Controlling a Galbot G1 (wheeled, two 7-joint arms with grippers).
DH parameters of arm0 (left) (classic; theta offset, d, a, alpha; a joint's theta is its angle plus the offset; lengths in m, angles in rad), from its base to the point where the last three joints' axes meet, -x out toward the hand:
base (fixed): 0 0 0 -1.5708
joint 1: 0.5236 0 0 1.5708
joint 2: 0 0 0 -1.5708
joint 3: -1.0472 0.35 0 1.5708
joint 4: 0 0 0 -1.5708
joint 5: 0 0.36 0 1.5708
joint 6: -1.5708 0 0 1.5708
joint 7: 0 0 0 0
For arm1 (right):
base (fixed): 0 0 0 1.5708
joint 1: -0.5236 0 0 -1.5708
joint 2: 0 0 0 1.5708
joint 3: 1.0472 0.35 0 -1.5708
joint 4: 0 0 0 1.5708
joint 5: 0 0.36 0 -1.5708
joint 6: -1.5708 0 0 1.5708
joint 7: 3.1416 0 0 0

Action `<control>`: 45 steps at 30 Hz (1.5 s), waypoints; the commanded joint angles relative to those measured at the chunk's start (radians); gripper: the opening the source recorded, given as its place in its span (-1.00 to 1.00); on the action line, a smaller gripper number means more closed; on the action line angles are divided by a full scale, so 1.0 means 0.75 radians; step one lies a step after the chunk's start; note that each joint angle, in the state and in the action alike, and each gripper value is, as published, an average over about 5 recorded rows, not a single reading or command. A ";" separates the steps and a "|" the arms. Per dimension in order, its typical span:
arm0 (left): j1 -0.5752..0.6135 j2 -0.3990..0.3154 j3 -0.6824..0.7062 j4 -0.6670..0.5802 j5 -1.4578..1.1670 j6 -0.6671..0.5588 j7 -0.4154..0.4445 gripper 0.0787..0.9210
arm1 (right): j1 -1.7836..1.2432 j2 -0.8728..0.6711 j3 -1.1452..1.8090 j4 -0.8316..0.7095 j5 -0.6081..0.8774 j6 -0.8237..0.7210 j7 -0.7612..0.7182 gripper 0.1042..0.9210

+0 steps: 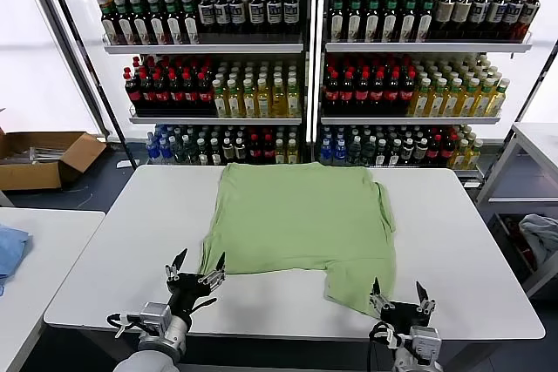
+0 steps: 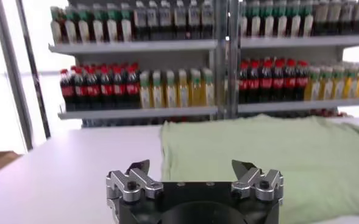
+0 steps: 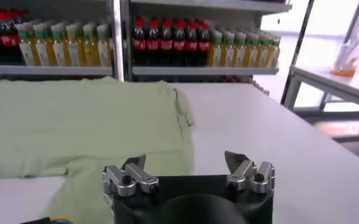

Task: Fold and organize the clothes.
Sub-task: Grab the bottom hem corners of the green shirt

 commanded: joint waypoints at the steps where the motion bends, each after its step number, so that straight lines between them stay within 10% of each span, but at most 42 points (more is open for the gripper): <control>1: -0.086 0.068 0.010 0.137 -0.044 0.103 0.008 0.77 | 0.019 0.040 -0.018 -0.028 -0.004 -0.039 0.029 0.76; 33: -0.136 0.061 0.025 0.239 -0.086 0.092 0.017 0.77 | 0.001 0.077 -0.043 -0.100 -0.022 -0.016 0.013 0.72; 45: -0.106 0.052 0.025 0.231 -0.094 0.099 0.021 0.23 | -0.027 0.060 -0.045 -0.103 -0.012 0.017 0.001 -0.03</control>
